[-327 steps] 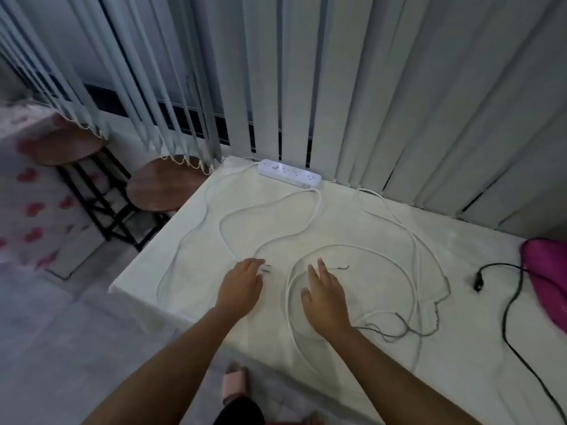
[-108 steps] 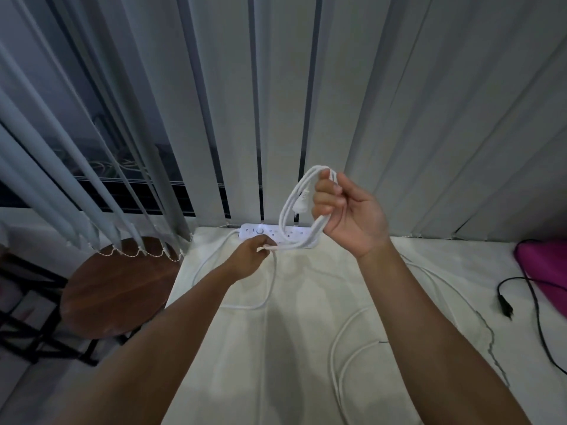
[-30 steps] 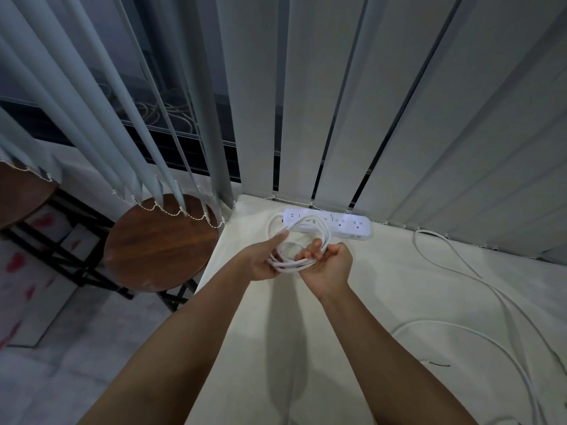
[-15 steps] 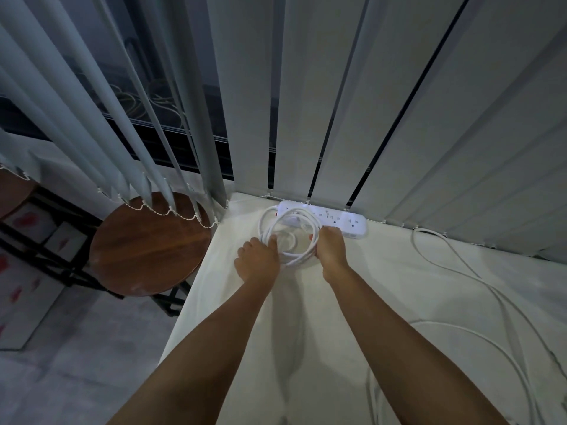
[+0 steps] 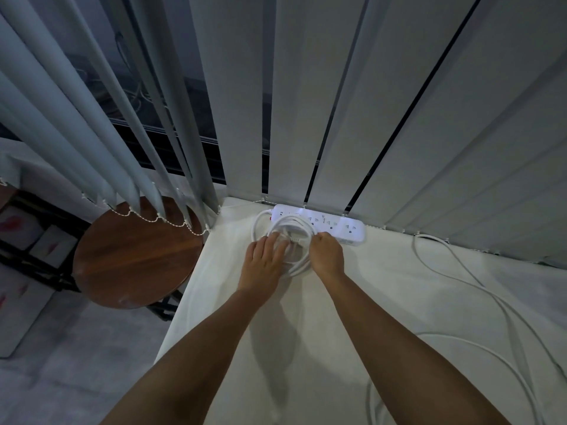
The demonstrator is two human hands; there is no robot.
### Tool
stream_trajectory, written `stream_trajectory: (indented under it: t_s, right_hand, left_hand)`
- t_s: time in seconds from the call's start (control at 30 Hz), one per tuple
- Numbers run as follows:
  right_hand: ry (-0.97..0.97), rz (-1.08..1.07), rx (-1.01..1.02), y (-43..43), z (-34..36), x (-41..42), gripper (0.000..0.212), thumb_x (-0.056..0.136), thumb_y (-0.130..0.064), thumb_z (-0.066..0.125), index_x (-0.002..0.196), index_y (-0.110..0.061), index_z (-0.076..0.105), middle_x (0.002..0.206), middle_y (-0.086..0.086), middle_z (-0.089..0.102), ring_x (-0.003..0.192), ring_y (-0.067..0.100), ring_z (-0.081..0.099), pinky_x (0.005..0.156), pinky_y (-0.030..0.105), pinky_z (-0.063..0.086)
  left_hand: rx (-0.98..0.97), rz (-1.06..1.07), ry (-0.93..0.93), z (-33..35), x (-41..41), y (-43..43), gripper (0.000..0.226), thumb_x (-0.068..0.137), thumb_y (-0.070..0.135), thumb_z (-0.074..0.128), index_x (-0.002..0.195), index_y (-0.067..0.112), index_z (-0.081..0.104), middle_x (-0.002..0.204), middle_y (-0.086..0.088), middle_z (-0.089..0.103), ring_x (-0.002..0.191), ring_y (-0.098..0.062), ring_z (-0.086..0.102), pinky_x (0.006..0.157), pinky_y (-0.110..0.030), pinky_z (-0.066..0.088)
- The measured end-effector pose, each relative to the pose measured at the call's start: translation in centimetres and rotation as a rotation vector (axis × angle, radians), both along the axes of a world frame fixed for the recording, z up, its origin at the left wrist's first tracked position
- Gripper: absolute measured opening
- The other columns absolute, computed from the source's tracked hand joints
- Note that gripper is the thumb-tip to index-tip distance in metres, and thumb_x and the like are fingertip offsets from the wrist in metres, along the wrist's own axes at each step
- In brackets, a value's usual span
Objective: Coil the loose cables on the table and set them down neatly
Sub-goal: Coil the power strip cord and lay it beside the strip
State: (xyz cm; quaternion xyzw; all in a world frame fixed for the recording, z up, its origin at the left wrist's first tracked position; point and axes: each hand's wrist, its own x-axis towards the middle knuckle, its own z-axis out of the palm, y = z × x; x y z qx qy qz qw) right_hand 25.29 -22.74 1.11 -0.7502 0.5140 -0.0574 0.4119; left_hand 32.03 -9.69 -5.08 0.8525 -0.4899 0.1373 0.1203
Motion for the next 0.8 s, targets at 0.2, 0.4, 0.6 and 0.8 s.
stream_trajectory:
  t_s: [0.2, 0.4, 0.6, 0.8]
  right_hand:
    - [-0.041, -0.056, 0.029, -0.5, -0.5, -0.2, 0.031, 0.094, -0.018, 0.039, 0.08, -0.006, 0.063, 0.087, 0.013, 0.064, 0.087, 0.031, 0.058, 0.073, 0.033, 0.043]
    - [-0.098, -0.071, 0.093, -0.2, -0.8, -0.7, 0.031, 0.097, -0.021, 0.038, 0.083, -0.011, 0.063, 0.082, 0.004, 0.063, 0.081, 0.023, 0.058, 0.07, 0.029, 0.04]
    - [-0.17, -0.094, 0.3, -0.4, -1.3, -1.1, 0.033, 0.098, -0.023, 0.039, 0.082, -0.008, 0.064, 0.09, 0.016, 0.068, 0.088, 0.034, 0.064, 0.082, 0.042, 0.053]
    - [-0.197, -0.142, 0.308, 0.1, -2.2, -1.4, 0.034, 0.097, -0.021, 0.043, 0.081, -0.001, 0.065, 0.088, 0.022, 0.068, 0.09, 0.04, 0.065, 0.085, 0.053, 0.053]
  left_hand:
    - [0.072, -0.01, 0.057, -0.1, 0.6, -0.4, 0.05, 0.073, 0.023, 0.062, 0.122, 0.022, 0.05, 0.111, -0.005, 0.063, 0.096, -0.029, 0.061, 0.081, -0.039, 0.049]
    - [0.062, 0.034, 0.101, 0.6, 0.5, -0.9, 0.044, 0.073, 0.025, 0.068, 0.116, 0.032, 0.064, 0.098, 0.002, 0.065, 0.089, -0.027, 0.061, 0.076, -0.037, 0.046]
    - [0.127, -0.026, 0.092, 0.8, 1.1, -1.3, 0.052, 0.07, 0.03, 0.067, 0.122, 0.033, 0.061, 0.105, -0.006, 0.063, 0.088, -0.03, 0.059, 0.075, -0.038, 0.045]
    - [0.125, -0.015, 0.182, 0.8, 1.6, -1.3, 0.033, 0.072, 0.039, 0.055, 0.099, 0.024, 0.067, 0.104, -0.004, 0.062, 0.089, -0.03, 0.058, 0.074, -0.038, 0.043]
